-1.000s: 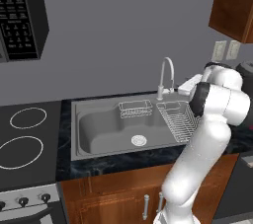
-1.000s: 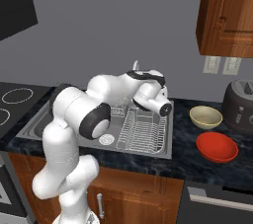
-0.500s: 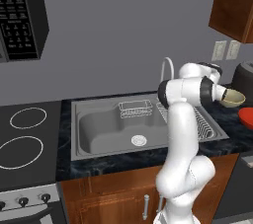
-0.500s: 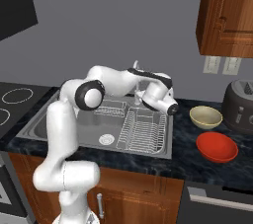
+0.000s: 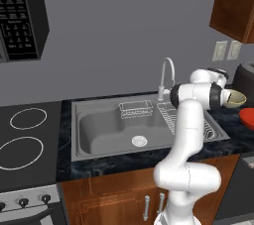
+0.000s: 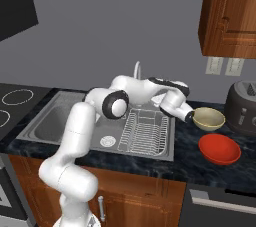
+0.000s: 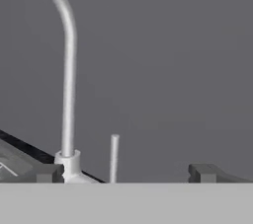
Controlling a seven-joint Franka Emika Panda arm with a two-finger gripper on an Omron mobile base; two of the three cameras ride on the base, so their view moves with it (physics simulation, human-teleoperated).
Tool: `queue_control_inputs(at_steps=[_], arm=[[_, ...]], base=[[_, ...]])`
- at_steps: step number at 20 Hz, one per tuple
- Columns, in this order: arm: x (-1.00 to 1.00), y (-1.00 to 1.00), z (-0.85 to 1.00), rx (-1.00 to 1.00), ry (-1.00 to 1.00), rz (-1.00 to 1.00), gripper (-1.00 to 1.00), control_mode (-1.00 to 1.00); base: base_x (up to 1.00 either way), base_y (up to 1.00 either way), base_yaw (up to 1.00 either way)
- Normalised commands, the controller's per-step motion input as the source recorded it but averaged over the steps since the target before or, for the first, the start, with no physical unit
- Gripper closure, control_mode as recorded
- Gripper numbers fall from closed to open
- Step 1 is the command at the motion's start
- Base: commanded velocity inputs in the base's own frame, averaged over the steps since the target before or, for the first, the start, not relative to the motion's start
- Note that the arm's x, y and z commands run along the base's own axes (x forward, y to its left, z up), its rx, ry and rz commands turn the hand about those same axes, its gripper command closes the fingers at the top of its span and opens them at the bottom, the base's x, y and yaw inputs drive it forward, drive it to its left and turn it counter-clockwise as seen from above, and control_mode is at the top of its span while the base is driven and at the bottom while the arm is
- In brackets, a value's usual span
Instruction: Rinse each bowl for a few seconds and place them down in the sink or on the counter.
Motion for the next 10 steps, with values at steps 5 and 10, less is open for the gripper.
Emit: queue_control_inputs(at_steps=[5, 10], arm=[[0.38, 0.01, -0.01, 0.01, 0.00, 0.01, -1.00, -1.00], [0.30, 0.02, 0.00, 0.00, 0.00, 0.02, -1.00, -1.00]], base=[[0.00, 0.00, 0.00], [0.00, 0.00, 0.00]])
